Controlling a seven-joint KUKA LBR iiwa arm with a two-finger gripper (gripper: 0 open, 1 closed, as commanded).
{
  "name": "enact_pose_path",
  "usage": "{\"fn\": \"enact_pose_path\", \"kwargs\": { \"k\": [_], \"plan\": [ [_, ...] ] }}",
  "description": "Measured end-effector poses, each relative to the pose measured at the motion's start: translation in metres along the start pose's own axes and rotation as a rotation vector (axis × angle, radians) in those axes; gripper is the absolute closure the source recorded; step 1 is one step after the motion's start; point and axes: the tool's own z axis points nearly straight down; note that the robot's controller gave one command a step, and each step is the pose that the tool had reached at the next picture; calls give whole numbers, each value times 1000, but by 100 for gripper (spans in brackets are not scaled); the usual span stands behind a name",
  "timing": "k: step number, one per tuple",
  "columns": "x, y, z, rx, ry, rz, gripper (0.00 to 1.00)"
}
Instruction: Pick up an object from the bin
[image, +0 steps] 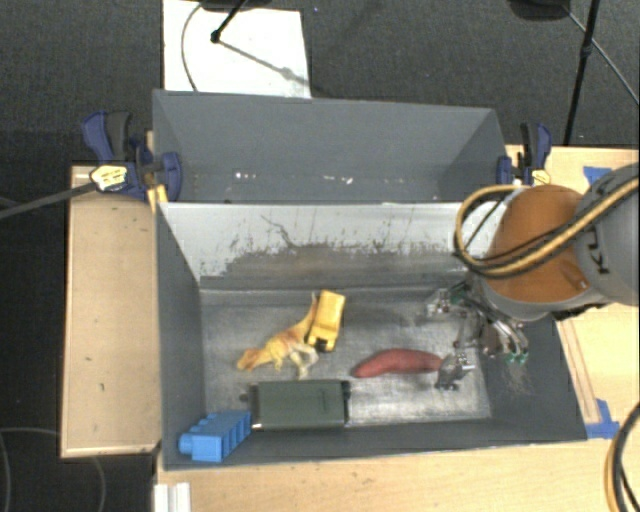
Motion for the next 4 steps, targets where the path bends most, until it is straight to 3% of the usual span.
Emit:
{"fn": "enact_pose_path", "kwargs": {
  "k": [1,2,3,4],
  "plan": [
    [3,8,-22,-2,5,-32,0],
    [13,47,-8,-1,1,42,0],
    [16,57,28,-2,-1,108,0],
    [2,45,25,-3,-1,99,100]
  ]
}}
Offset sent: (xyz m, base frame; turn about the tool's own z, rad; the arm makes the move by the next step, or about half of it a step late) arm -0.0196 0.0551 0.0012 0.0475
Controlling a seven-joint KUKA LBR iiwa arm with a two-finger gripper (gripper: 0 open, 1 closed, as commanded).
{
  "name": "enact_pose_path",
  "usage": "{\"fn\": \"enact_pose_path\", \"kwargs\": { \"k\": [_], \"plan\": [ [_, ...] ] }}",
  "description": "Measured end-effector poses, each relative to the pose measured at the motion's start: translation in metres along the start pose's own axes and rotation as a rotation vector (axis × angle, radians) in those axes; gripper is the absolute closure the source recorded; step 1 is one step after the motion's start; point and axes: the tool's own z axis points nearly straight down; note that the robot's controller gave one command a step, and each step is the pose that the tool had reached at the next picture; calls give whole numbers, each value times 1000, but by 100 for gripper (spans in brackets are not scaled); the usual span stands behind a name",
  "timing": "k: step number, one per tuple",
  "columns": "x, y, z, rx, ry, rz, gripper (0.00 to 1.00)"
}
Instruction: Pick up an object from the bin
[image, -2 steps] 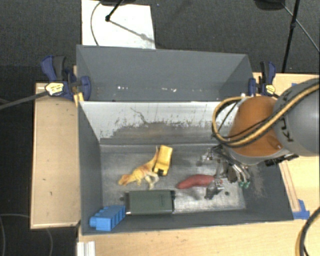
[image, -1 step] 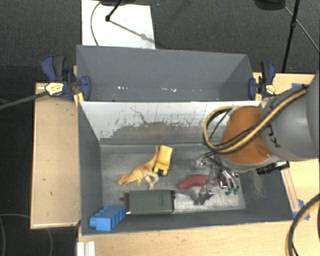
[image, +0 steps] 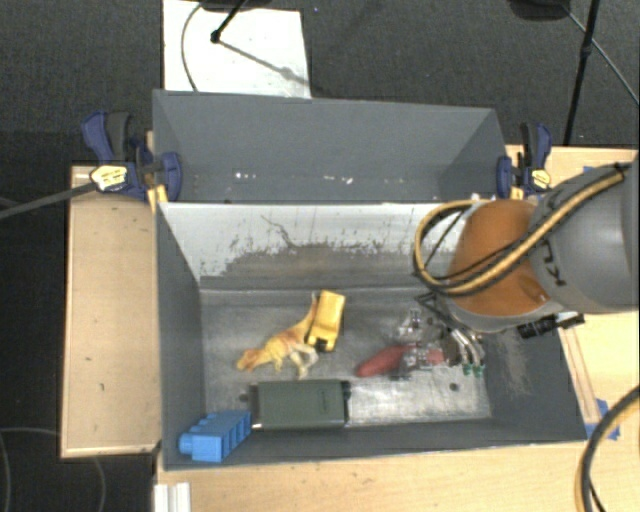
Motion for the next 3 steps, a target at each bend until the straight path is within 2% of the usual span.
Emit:
{"fn": "enact_pose_path", "kwargs": {
  "k": [2,3],
  "plan": [
    [1,0,-3,0,2,-1,100],
    [4,0,-19,1,13,0,100]
  ]
}}
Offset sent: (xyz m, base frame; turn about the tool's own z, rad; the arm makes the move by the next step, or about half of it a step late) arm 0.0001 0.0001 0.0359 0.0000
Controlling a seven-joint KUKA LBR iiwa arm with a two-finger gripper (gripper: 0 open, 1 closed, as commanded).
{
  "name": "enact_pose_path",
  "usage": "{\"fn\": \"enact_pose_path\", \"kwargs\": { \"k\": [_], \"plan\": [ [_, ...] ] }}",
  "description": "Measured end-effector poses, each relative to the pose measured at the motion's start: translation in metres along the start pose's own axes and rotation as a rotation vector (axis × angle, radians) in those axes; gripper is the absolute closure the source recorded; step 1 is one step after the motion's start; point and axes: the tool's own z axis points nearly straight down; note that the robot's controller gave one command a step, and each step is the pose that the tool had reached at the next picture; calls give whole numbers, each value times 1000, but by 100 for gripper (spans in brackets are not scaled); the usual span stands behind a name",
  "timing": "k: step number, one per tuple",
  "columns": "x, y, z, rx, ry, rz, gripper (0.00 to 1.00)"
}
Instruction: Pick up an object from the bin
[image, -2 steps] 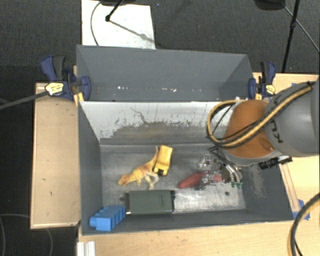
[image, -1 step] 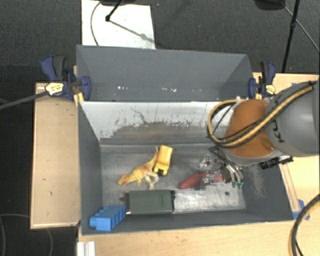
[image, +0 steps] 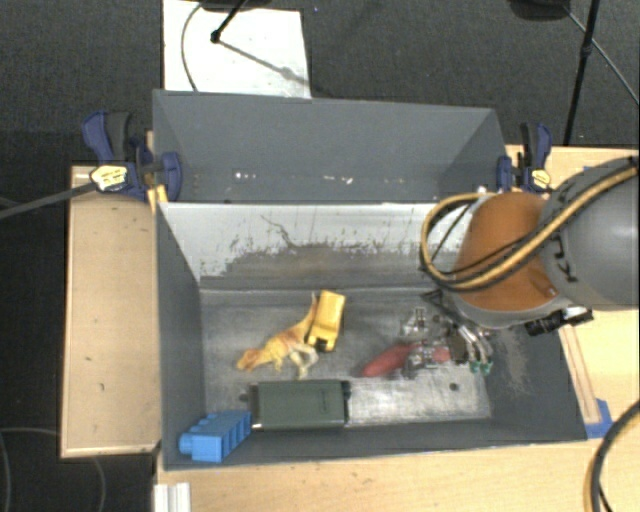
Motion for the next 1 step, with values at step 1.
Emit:
{"fn": "enact_pose_path", "kwargs": {
  "k": [1],
  "plan": [
    [-1,0,-23,0,-3,-1,100]
  ]
}}
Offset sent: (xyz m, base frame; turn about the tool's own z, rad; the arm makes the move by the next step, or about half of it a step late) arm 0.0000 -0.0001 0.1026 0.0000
